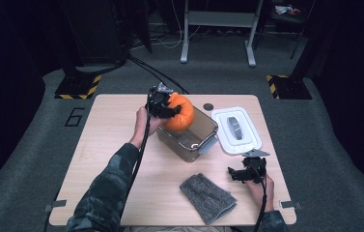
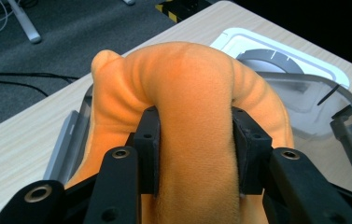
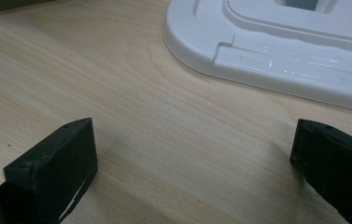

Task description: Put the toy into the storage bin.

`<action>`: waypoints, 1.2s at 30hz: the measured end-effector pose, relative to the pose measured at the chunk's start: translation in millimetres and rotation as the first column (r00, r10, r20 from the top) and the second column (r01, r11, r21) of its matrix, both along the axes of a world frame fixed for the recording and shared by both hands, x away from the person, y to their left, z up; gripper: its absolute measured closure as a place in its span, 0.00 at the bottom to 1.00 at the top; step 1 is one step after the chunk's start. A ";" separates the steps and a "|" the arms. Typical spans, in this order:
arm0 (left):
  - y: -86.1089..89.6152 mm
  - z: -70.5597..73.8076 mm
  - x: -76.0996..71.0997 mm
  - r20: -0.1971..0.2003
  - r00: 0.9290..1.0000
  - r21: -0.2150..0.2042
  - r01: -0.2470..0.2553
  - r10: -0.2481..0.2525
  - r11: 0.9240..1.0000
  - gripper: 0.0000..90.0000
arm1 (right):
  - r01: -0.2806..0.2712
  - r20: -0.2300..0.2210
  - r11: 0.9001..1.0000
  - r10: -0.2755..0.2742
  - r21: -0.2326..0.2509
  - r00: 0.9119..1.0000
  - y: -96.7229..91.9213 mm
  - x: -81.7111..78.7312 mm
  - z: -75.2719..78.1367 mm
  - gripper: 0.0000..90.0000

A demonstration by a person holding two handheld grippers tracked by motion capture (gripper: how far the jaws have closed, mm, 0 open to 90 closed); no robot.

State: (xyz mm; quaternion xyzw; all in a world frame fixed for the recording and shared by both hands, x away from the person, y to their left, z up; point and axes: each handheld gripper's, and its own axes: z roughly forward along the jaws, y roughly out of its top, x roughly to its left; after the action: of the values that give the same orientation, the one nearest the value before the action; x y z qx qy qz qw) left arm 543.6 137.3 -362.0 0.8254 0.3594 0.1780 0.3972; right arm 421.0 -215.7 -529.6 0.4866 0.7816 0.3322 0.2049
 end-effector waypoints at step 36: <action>-7.1 -37.6 16.0 -0.089 0.996 0.121 0.003 0.008 0.993 0.54 | -0.007 -0.002 1.000 0.007 -0.003 1.000 -0.3 -0.2 0.1 0.00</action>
State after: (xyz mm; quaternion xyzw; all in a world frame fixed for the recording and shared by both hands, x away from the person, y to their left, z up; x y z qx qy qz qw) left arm 559.6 130.2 -399.6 0.8546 0.3664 0.1629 0.3299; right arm 420.8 -216.1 -529.4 0.4840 0.7838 0.3314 0.2037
